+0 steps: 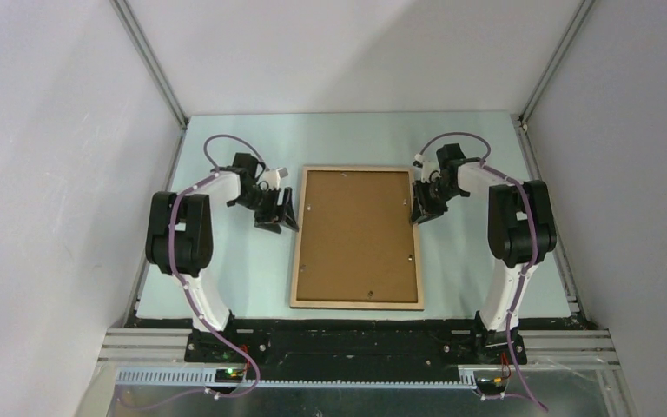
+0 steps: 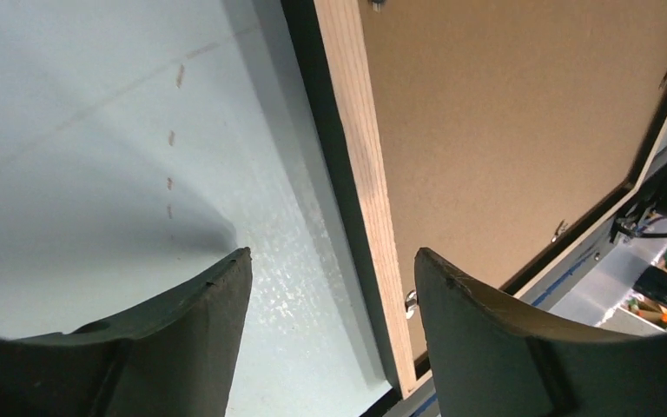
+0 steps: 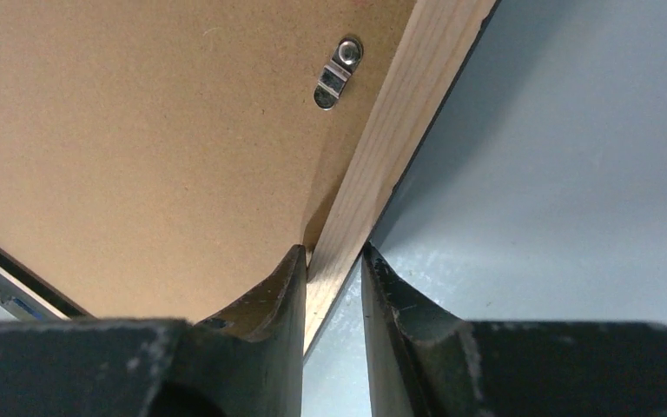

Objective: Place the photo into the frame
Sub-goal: Place the photo frame item in the photo frame.

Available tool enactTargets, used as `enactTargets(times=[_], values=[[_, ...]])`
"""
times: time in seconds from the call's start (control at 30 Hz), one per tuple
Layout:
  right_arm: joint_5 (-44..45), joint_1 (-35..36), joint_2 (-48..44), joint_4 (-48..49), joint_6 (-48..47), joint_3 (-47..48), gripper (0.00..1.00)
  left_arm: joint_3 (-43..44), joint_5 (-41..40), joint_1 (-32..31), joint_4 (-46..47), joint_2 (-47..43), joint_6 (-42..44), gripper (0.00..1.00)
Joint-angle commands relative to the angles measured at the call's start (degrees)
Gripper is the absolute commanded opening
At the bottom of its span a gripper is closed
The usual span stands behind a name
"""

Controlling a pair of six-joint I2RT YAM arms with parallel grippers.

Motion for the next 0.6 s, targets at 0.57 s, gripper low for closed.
enactTargets(times=[0.57], values=[[-4.35, -2.10, -0.17, -0.92, -1.87, 1.88, 0.08, 19.03, -21.59, -9.57, 0.14, 5.29, -1.51, 0.78]])
